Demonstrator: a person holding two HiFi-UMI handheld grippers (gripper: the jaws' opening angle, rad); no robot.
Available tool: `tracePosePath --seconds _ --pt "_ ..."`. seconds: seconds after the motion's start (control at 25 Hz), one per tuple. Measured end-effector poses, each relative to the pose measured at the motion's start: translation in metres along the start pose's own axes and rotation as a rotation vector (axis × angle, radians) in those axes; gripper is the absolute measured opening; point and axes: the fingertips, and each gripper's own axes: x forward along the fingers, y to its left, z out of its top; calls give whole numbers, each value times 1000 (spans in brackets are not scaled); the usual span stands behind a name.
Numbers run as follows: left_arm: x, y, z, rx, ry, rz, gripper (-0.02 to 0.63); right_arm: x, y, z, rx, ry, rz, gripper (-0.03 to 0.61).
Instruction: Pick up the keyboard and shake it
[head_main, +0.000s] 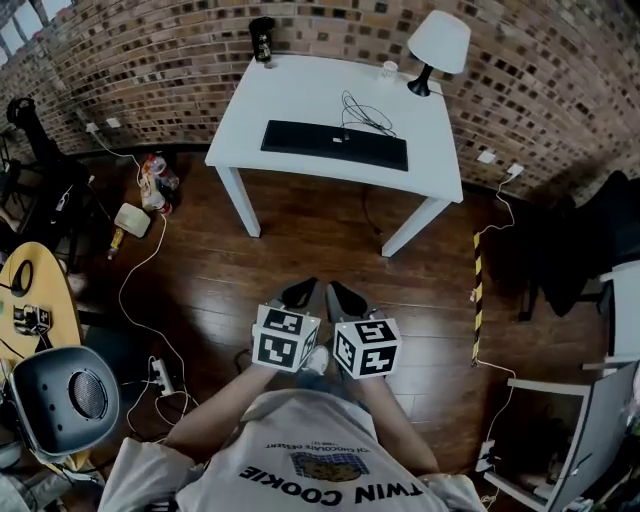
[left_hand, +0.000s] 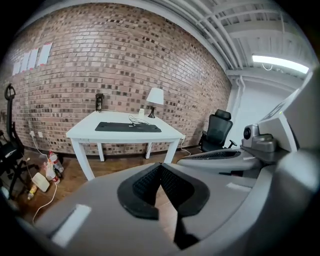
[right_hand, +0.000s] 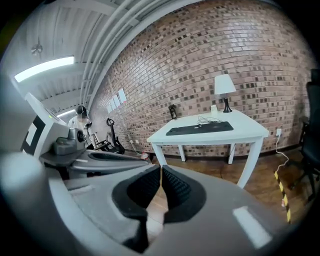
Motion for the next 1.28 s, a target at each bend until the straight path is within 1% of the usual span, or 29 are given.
tracePosePath --seconds 0.12,0.24,0.48,0.68,1.0,1.16,1.28 --pt "21 6 19 2 -7 27 5 12 -20 21 -12 -11 13 3" --pt "38 8 35 11 -14 36 5 22 -35 37 -16 -18 17 3" --pt "68 20 56 16 -10 30 5 47 -58 57 -11 -5 14 3" --pt "103 38 66 3 12 -5 5 77 -79 70 -8 13 -17 3" --pt "160 97 109 -4 19 -61 5 149 -105 113 7 19 -57 3" --pt "180 127 130 1 23 -87 5 184 -112 136 -27 25 -88 3" --pt "191 149 144 7 23 -102 5 209 -113 151 -37 27 -95 5"
